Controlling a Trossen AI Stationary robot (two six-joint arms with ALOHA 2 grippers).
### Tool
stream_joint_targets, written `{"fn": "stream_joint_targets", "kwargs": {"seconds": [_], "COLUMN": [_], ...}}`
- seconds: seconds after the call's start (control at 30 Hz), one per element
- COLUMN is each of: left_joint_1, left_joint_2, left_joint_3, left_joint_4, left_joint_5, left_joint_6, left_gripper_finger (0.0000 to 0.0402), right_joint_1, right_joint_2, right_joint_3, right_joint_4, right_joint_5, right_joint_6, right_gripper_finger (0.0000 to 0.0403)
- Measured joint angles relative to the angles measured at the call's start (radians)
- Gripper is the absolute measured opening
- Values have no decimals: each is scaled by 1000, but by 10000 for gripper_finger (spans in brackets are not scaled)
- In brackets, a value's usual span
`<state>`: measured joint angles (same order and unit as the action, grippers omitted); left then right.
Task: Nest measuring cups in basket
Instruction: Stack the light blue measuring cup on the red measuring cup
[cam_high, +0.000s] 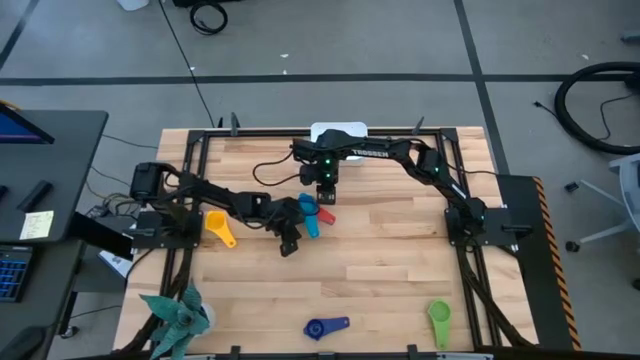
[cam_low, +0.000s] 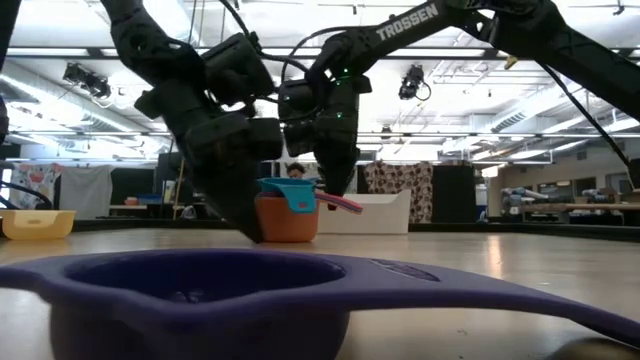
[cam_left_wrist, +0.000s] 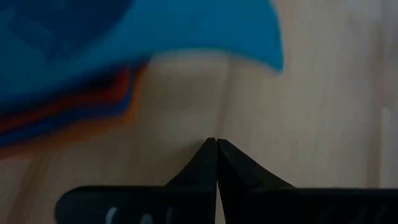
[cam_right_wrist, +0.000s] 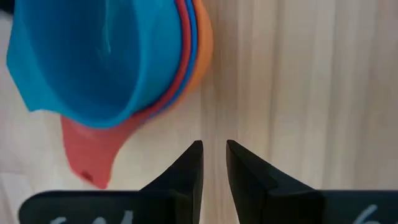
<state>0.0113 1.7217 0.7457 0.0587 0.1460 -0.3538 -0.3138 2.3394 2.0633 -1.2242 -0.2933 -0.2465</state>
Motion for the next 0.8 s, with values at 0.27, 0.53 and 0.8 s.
{"fn": "stream_joint_targets", "kwargs": {"seconds": [0.27, 0.53, 0.8], "left_joint_1": [36, 70, 75], "left_joint_2": [2, 1, 1], "left_joint_3": [1, 1, -1], "left_joint_4": [100, 136, 146], "left_joint_5": [62, 99, 113], "left_joint_6": [21, 23, 20], "left_gripper_finger": [6, 6, 6], "right_joint_1": [17, 57, 58], "right_joint_2": [2, 2, 2], "right_joint_3": [-42, -55, -56], "right_joint_4": [31, 62, 74], "right_joint_5": [-113, -149, -140], "right_joint_6": [15, 19, 21], "right_gripper_finger": [74, 74, 74]}}
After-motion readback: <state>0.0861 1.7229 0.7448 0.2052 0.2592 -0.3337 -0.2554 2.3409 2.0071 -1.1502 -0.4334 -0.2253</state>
